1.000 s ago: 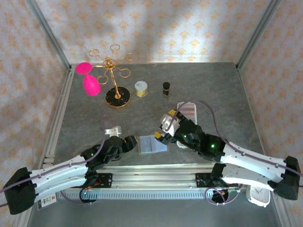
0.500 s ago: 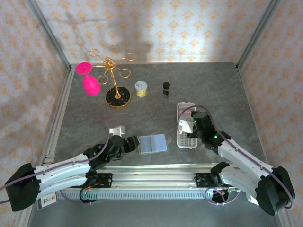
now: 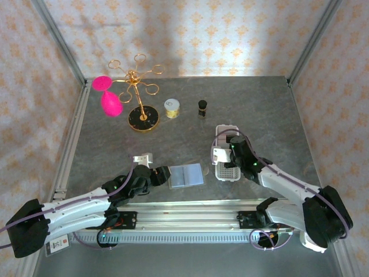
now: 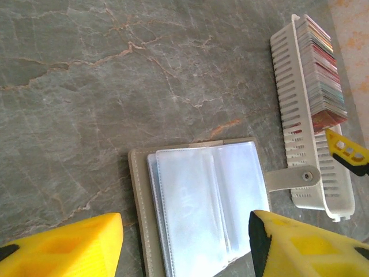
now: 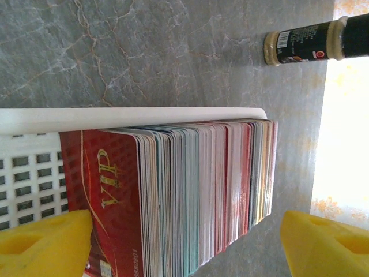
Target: Put the credit cards into the card holder
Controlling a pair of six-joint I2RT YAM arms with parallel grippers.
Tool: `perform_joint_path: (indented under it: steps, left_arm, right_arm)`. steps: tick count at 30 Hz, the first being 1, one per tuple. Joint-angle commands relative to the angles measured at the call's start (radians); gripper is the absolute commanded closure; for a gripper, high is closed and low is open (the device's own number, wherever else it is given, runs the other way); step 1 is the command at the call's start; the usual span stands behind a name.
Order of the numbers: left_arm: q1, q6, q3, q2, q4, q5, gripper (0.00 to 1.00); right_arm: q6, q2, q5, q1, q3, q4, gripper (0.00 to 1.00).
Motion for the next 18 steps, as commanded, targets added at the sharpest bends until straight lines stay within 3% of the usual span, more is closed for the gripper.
perform_joint_path:
  steps: [1,9,15,18]
  left_arm:
    - [0.001,0.000,-0.013,0.002,0.042,0.012,0.40]
    - [0.001,0.001,-0.012,0.003,0.026,0.022,0.43]
    - [0.000,-0.008,-0.021,0.003,0.044,0.031,0.49]
    - [0.000,-0.009,-0.019,0.003,0.041,0.033,0.51]
  right_arm:
    - [-0.008,0.015,-0.018,-0.004,0.002,0.023,0.17]
    - [-0.017,0.056,-0.020,-0.005,0.005,0.031,0.20]
    - [-0.003,0.087,-0.003,-0.003,0.039,0.000,0.37]
    - [-0.014,0.067,-0.011,-0.004,0.021,-0.022,0.50]
